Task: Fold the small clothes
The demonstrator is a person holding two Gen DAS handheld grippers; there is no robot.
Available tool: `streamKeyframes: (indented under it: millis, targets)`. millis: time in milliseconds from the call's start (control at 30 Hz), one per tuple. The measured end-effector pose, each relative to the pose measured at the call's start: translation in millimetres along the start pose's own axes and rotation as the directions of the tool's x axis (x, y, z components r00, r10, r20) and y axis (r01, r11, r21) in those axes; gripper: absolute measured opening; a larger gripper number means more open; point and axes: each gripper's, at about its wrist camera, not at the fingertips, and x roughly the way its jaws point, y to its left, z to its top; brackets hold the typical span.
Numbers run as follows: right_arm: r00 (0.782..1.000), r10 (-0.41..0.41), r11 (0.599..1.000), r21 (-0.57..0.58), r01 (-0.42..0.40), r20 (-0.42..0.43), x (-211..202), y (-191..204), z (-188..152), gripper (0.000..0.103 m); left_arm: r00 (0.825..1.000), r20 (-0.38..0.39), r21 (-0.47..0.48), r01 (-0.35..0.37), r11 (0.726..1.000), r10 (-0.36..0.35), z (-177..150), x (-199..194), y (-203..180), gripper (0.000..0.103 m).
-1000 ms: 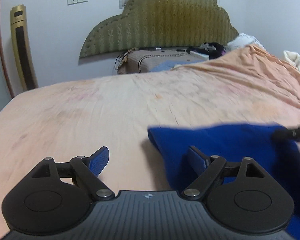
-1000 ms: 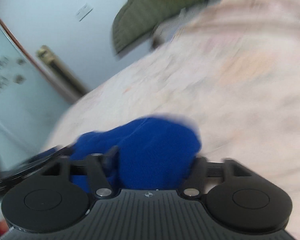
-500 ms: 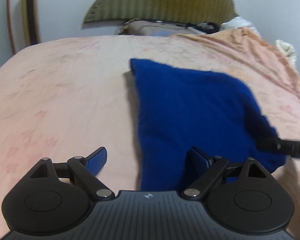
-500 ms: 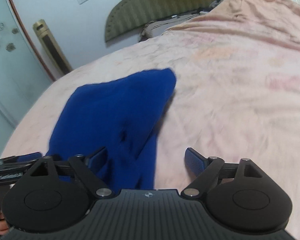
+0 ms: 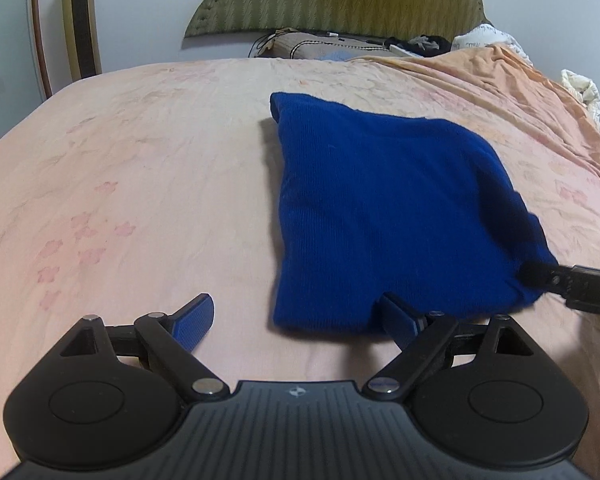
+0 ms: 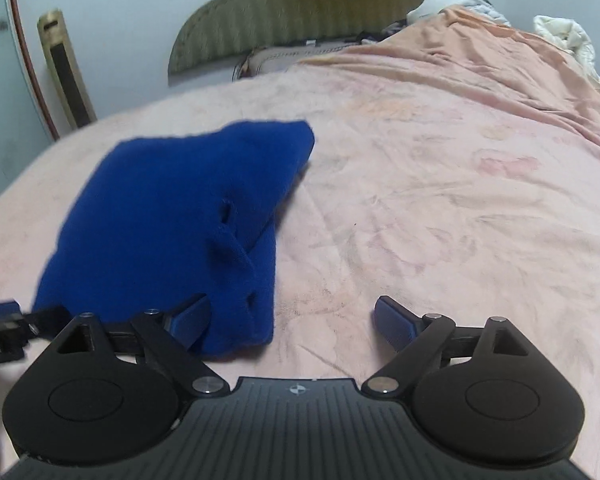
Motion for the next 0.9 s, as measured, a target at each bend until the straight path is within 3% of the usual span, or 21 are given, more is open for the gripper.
streamKeyframes:
  millis: [533,900]
  targets:
    - [0.998,0.064,0.996,-0.065,-0.065,-0.019,-24,32,-32,0.094,1.0,-0.015,-0.011,-0.015,1.0,0.014,-27,-15,-5,0.091]
    - [0.999,0.041,0.988,-0.15,-0.041,-0.007,-24,40,-47,0.098,0.999,0.013,-0.003,-0.049,0.999,0.049,-39,-20,-6,0.091]
